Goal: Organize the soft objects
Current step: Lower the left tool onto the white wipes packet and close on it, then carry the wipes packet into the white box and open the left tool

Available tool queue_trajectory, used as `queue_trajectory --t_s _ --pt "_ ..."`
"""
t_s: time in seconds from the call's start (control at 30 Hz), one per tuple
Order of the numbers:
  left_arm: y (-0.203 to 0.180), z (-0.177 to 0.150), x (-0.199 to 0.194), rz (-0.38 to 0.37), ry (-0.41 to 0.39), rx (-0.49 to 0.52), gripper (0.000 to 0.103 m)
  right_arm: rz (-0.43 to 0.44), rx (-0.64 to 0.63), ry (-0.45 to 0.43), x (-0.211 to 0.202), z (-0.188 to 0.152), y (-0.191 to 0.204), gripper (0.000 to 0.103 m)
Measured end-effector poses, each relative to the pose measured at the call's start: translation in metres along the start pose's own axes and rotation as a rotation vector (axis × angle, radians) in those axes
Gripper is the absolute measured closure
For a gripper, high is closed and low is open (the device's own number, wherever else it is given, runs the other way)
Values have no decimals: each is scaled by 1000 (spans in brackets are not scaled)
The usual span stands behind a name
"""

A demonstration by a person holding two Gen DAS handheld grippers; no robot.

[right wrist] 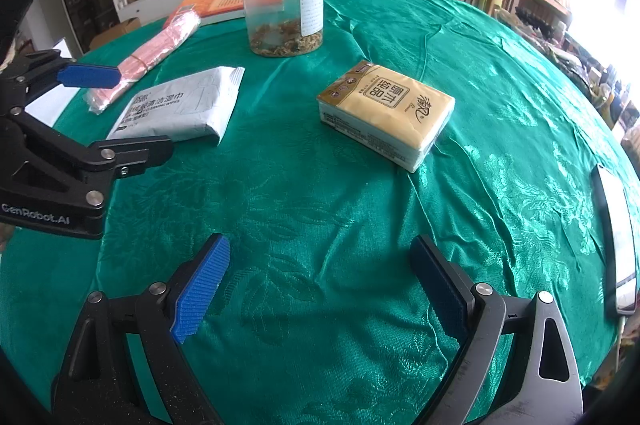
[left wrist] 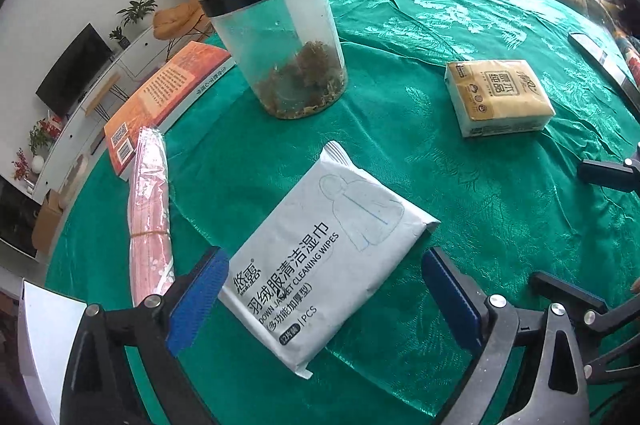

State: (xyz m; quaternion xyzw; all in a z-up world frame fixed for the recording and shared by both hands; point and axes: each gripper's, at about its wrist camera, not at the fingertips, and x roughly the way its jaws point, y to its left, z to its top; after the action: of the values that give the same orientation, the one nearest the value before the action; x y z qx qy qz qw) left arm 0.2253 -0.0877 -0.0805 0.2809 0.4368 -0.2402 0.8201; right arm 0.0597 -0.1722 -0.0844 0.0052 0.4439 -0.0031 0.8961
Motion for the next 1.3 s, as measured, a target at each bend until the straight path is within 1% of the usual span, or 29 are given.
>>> queue_trajectory --t_s 0.07,0.13,0.23,0.3,0.33,0.37,0.43,0.5,0.53,0.6,0.63,0.67,0.73,0.83,0.9,1.0,1.03,1.07,1.1,1.13,1.17,1.2,1.23,1.27,1.3 --pt "7 5 14 -13 13 -26 4 0 0 0 0 0 0 10" --pt "17 8 21 -47 10 -112 4 0 0 0 0 0 0 10" --pt "32 5 29 -85 32 -278 4 0 0 0 0 0 0 10" --pt "36 2 29 -66 32 -351 6 0 0 0 0 0 0 10" --pt "37 0 28 -46 33 -386 9 0 0 0 0 0 0 10" --pt "39 -2 27 -25 37 -434 13 0 0 0 0 0 0 10" --pt "41 -10 23 18 53 -540 17 0 0 0 0 0 0 10" --pt "44 -19 20 67 78 -649 17 0 0 0 0 0 0 10" --pt "45 -25 17 80 88 -704 17 0 0 0 0 0 0 10" --pt "45 -34 11 89 87 -764 17 0 0 0 0 0 0 10" --pt "43 -35 10 74 78 -756 16 0 0 0 0 0 0 10" --pt "41 -36 10 52 68 -728 12 0 0 0 0 0 0 10" --pt "37 -35 12 16 61 -644 6 0 0 0 -1 0 0 10" --pt "33 -33 14 -2 63 -532 4 0 0 0 -1 0 0 10" --pt "33 -33 13 -18 55 -511 3 0 0 0 -1 0 0 10" --pt "31 -32 12 -17 45 -502 4 2 1 1 -1 0 -1 10" --pt "30 -33 10 -15 37 -500 10 9 8 5 -1 0 -1 10" --pt "28 -33 7 -8 29 -497 23 35 33 3 -5 2 -5 11" --pt "29 -33 3 -4 23 -504 32 80 78 -27 -12 3 -14 11" --pt "28 -34 1 -3 28 -512 36 101 136 -82 -22 5 -26 11" --pt "27 -37 -1 7 31 -524 36 92 200 -138 -32 7 -40 11" --pt "26 -40 -3 8 27 -536 36 73 255 -165 -36 12 -52 11" --pt "24 -43 -5 9 22 -539 37 71 296 -160 -34 21 -63 10" --pt "23 -46 -7 5 19 -542 37 88 310 -120 -25 32 -69 10" --pt "22 -50 -11 -12 14 -550 37 111 299 -69 -14 46 -71 10"
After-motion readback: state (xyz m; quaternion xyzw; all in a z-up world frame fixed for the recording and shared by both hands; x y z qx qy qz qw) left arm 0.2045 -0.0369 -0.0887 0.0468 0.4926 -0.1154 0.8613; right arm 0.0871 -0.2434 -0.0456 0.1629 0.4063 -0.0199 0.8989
